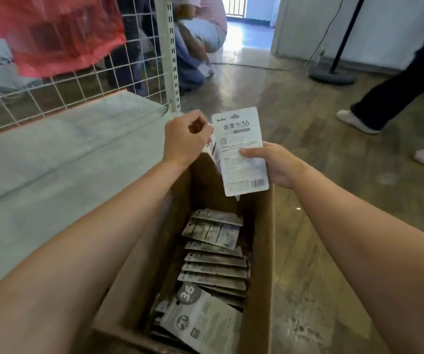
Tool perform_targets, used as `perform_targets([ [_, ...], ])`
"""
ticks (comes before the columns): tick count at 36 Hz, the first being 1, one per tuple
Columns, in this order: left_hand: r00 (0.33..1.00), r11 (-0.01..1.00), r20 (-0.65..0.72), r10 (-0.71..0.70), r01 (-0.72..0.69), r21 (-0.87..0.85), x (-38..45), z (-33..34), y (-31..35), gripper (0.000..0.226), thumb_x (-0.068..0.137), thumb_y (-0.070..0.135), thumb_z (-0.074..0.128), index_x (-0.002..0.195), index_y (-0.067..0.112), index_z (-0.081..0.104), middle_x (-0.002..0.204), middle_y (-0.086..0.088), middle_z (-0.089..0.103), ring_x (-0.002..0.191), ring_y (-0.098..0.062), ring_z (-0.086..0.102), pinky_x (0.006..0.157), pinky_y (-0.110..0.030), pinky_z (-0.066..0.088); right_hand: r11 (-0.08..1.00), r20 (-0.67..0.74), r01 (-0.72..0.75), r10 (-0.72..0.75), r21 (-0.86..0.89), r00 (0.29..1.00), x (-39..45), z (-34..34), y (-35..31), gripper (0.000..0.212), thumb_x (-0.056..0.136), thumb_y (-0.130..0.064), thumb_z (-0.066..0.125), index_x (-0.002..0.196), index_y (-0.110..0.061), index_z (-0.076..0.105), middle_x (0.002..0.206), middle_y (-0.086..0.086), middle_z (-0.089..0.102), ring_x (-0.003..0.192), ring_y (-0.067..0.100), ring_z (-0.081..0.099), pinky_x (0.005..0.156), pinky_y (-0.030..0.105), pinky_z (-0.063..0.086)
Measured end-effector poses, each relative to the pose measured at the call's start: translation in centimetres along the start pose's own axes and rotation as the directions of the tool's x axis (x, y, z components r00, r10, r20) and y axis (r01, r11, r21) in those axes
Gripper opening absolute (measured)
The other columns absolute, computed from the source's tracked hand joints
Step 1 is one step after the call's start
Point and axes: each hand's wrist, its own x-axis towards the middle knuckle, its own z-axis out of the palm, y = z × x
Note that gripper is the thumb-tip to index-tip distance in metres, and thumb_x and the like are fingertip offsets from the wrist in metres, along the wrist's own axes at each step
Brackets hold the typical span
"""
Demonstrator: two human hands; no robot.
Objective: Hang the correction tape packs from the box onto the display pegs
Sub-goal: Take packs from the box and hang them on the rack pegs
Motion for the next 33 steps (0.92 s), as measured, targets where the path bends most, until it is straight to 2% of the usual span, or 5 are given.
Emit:
perform_targets([
  [7,0.987,0.956,-0.082,-0.141,0.114,-0.269,1.3,-1.5,1.3,0.017,0.088,0.006,0.054,0.072,0.006,0.059,0.056,0.011,0.062,0.056,-0.005,0.063,0.058,-0.030,0.058,0.995,0.093,0.017,-0.027,0.099,0.995,0.8,2.0,-0.7,0.061,0.072,-0.018,0.074,0.130,-0.017,0.054,0.125,0.005,0.066,0.121,0.028,0.057,0.111,0.051,0.032],
  [11,0.969,0.928,-0.110,-0.223,0.176,-0.328,1.3,-1.8,0.8,0.016,0.087,0.004,0.054,0.075,-0.001,0.062,0.050,0.010,0.061,0.051,-0.005,0.061,0.053,-0.020,0.052,0.999,0.073,-0.032,0.030,0.025,0.997,1.2,2.8,0.2,0.033,0.078,-0.019,0.069,0.110,-0.019,0.062,0.118,0.000,0.067,0.116,0.021,0.056,0.114,0.048,0.021],
  [17,0.922,0.872,-0.072,-0.382,0.333,-0.359,1.0,-1.8,-1.6,0.024,0.084,0.008,0.056,0.061,0.015,0.060,0.057,0.006,0.063,0.056,-0.004,0.059,0.066,-0.026,0.052,1.000,0.137,0.004,-0.007,0.026,0.991,1.9,4.2,0.6,0.037,0.089,-0.006,0.060,0.126,-0.009,0.058,0.119,0.007,0.068,0.111,0.026,0.064,0.097,0.042,0.048],
  [25,0.774,0.591,0.277,-0.569,0.620,-0.516,0.8,-1.1,-2.3,0.011,0.089,0.004,0.059,0.097,0.011,0.055,0.095,-0.010,0.066,0.083,-0.022,0.065,0.068,-0.029,0.054,0.984,0.012,0.110,-0.113,0.137,0.994,2.1,4.3,-0.1,0.026,0.090,0.002,0.057,0.114,-0.008,0.061,0.111,0.006,0.069,0.100,0.021,0.067,0.084,0.035,0.056],
  [33,0.692,0.570,0.548,-0.469,0.712,-0.411,-0.7,-0.1,-2.1,0.016,0.097,0.006,0.047,0.105,0.011,0.060,0.094,-0.002,0.069,0.075,-0.013,0.066,0.059,-0.027,0.052,0.939,-0.093,0.170,-0.149,0.300,0.984,2.4,3.3,-0.2,0.034,0.094,0.003,0.047,0.126,-0.007,0.052,0.124,0.013,0.063,0.107,0.029,0.064,0.083,0.041,0.055],
])
